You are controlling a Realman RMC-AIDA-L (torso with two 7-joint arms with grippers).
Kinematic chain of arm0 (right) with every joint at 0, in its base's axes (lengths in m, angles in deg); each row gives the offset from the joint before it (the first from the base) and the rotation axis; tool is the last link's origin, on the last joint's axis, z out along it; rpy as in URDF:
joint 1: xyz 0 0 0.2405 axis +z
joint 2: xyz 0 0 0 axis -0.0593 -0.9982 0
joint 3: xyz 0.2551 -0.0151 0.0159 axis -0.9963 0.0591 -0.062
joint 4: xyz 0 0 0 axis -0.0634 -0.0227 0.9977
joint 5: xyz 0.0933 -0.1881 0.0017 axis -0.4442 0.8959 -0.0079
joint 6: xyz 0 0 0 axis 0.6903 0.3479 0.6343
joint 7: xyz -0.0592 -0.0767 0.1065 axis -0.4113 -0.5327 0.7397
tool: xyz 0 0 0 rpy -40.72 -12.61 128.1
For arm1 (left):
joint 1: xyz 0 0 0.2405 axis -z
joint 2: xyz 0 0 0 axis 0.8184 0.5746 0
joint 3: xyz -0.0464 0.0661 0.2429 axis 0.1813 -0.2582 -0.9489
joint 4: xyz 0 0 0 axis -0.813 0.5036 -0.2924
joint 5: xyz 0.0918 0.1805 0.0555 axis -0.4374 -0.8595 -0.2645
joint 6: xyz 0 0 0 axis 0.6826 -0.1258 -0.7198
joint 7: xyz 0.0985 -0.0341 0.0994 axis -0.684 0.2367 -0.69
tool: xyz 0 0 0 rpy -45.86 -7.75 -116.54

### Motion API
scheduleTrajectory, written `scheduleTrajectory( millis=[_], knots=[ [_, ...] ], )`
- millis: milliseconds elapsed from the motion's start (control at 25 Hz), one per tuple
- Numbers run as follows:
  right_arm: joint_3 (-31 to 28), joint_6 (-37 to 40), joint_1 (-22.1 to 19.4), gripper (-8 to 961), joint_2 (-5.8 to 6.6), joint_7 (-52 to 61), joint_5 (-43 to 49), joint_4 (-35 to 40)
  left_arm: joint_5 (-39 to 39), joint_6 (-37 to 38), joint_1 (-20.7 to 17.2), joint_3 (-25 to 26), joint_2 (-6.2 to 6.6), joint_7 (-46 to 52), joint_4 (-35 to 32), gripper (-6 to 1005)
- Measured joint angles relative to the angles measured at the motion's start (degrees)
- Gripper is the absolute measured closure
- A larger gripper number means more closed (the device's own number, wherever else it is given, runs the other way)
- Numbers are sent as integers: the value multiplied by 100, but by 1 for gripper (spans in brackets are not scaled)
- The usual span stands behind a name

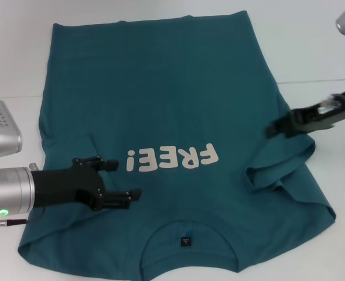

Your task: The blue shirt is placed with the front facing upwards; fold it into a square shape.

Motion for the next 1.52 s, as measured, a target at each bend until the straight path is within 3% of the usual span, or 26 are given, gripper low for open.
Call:
scheduleTrajectory(
  millis=[40, 280, 480, 600, 920, 1520],
  knots=[
    [5, -34, -33, 484, -7, -162, 177, 107, 1, 0, 0, 0, 0, -2, 0, 64],
    [185, -299, -75, 369, -267, -845, 1383, 507, 4, 1, 9, -20, 0, -1, 0, 64],
    [186, -618, -82, 365, -433, -661, 1672, 474, 6, 1, 11, -24, -4, 27, 0, 64],
    [155, -785, -128, 363, -422, -398, 1656, 453, 8, 1, 8, -31, -14, 30, 0, 64],
    [-595, -1092, -242, 360, -229, 132, 1379, 141, 7, 0, 4, -41, -26, 7, 26, 64],
    [-726, -1950, -232, 363, -224, 145, 942, -618, 10, -5, 8, -33, -19, -10, 38, 63]
  ],
)
